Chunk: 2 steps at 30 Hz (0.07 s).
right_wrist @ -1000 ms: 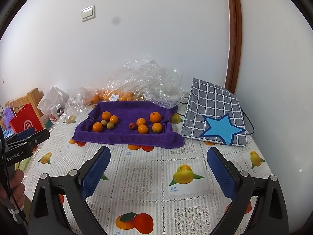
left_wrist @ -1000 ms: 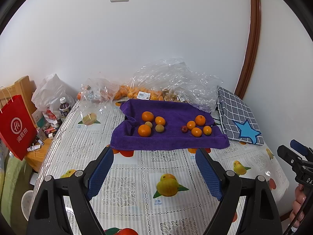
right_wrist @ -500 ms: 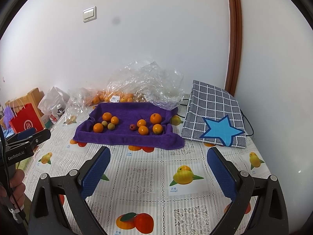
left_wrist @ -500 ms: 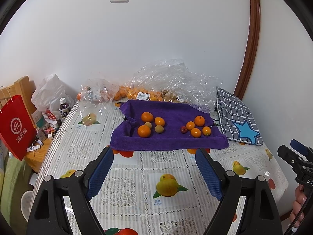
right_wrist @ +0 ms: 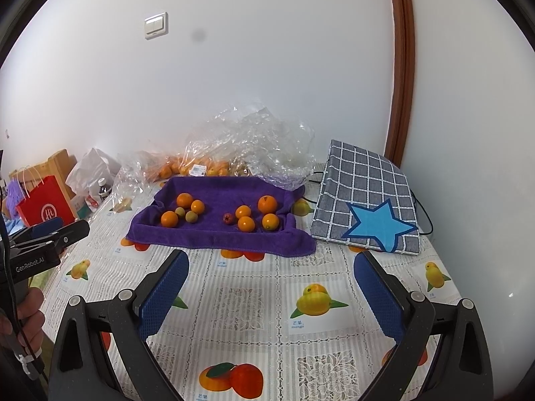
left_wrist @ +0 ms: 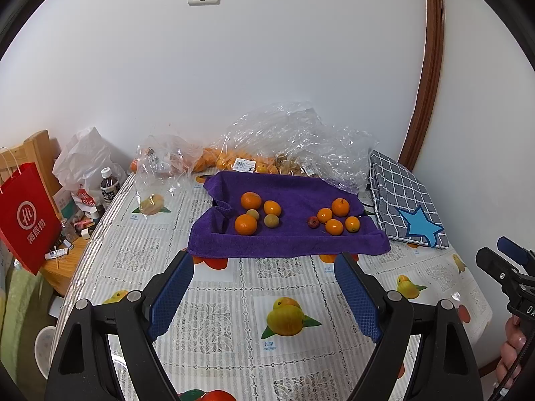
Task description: Organize fruits
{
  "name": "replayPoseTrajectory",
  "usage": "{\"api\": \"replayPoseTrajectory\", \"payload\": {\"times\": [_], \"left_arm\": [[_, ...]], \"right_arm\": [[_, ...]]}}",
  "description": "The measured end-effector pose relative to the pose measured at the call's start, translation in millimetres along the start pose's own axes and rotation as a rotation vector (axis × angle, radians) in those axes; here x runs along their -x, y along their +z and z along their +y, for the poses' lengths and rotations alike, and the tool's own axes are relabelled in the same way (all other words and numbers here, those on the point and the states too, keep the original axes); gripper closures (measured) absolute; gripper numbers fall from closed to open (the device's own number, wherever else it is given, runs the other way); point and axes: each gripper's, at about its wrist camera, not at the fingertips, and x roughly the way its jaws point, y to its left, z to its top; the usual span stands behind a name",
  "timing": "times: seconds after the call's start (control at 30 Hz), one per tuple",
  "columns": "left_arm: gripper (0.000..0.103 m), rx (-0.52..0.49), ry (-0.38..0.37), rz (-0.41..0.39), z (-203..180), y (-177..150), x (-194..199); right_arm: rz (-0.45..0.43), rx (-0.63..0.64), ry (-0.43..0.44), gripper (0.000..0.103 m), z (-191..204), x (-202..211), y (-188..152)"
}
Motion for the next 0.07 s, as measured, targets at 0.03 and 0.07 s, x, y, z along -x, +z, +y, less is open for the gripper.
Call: {"api": "replayPoseTrajectory", "payload": {"times": [0.03,0.07], "left_arm": [[0.017,0.001,0.002,-0.01,-0.4,0.4,0.4],[0.018,-0.001,-0.002,-0.014,-1.1,1.8,-0.4]], "right_arm": [[-0.001,0.002,0.0,0.005,1.3,1.0,-0.1],[-0.001,0.003,0.001,0.005,1.2,1.1,0.1]]}}
